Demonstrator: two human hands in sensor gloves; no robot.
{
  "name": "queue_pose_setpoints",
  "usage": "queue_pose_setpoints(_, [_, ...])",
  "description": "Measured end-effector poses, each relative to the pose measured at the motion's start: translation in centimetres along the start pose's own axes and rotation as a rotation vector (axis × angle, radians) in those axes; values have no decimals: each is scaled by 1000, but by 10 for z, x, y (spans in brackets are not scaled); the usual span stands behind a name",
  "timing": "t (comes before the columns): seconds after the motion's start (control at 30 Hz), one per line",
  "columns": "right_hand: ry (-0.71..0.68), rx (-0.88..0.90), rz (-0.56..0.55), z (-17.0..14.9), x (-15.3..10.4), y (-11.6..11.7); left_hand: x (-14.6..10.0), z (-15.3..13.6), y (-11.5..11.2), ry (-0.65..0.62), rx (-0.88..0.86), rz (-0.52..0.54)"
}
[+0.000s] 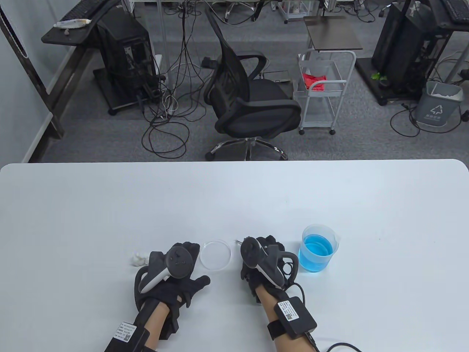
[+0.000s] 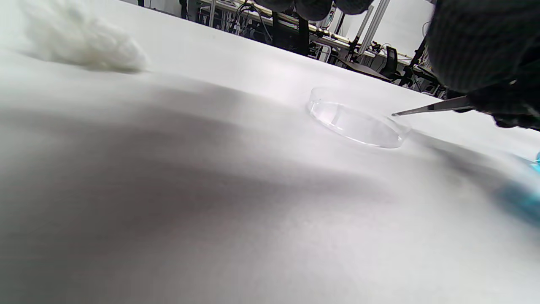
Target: Dip tweezers-held cotton tuft into dye solution and dot onto culture dish
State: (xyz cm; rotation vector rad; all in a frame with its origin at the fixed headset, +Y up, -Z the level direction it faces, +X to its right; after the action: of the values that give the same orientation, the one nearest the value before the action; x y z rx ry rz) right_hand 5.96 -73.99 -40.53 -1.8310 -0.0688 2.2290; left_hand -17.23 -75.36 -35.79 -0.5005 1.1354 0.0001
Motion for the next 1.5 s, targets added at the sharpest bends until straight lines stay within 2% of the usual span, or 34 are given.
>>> queue_pose_setpoints(0.1, [11, 2, 11, -1, -1, 3, -11, 7, 3, -20, 26, 13])
queue_pose_setpoints(0.33, [45, -21, 167, -6, -1, 6, -32, 16, 5, -38, 53, 25])
queue_pose_setpoints(0.47, [50, -33, 174, -7, -1, 3, -44, 16, 4, -35, 79, 34])
queue_pose_setpoints(0.6, [59, -17, 135, -8, -2, -9, -56, 17, 1, -31, 100, 35])
queue_pose_setpoints(0.8, [127, -43, 2, -13, -6, -25, -68, 12, -3, -23, 108, 56])
queue_pose_setpoints(1.23, [251, -193, 47, -28, -3, -2, -74, -5, -13, 49, 99, 53])
queue_pose_setpoints(1.5, [242, -282, 128, -24, 2, 4, -72, -13, -18, 83, 93, 15])
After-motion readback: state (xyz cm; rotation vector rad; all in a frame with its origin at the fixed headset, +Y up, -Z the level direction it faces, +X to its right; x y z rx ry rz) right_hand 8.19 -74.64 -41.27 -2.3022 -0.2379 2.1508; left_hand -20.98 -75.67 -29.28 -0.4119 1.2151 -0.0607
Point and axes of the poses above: the tracker on the back of each hand, its own z axis roughly to the thumb side, its own x axis roughly from the wrist to the fingertips, y = z × x, the point moved 3 cm from there along x, roughly from the wrist to the fingertips, and after that the axes turned 13 degrees about -y, right-handed, at the moved point
